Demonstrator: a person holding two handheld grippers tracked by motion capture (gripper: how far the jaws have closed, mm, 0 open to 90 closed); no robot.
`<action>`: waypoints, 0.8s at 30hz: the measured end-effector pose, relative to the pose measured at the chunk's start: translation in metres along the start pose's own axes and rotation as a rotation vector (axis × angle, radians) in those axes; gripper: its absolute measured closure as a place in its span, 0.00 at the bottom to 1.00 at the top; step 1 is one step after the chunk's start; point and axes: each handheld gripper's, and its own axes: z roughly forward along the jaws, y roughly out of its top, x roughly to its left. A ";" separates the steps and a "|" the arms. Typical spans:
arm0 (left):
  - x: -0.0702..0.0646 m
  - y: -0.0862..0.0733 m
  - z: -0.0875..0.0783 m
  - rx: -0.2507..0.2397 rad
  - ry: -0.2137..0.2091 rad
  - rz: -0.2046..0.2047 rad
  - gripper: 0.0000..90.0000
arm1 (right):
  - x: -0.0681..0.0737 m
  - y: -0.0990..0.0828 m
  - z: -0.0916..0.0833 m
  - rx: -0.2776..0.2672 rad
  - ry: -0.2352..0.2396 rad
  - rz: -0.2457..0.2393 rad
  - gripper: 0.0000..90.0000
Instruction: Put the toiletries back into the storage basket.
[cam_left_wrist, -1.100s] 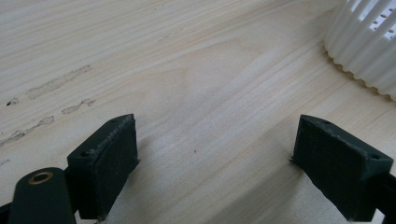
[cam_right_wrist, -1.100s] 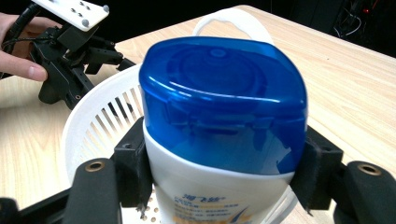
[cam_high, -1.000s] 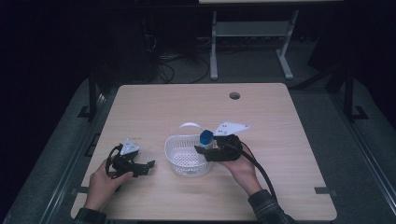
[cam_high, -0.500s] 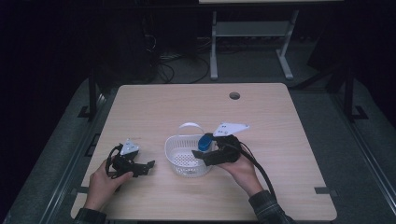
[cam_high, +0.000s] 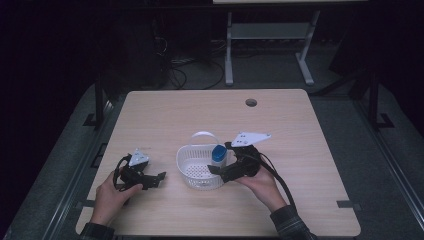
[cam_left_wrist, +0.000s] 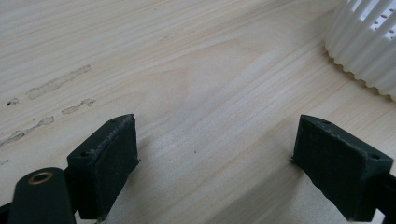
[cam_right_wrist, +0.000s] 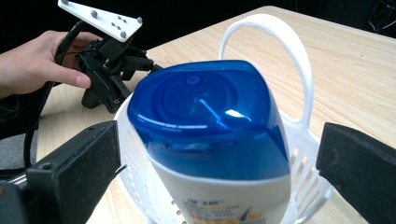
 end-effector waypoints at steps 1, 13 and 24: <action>0.000 0.000 0.000 -0.001 0.000 0.000 0.14 | 0.000 -0.001 -0.001 0.001 -0.004 -0.001 0.00; 0.000 0.000 0.000 -0.004 0.002 0.000 0.14 | -0.011 -0.015 -0.034 -0.014 -0.047 0.021 0.00; 0.000 0.000 0.000 -0.004 0.002 0.000 0.14 | -0.025 -0.037 -0.066 -0.010 -0.123 0.057 0.00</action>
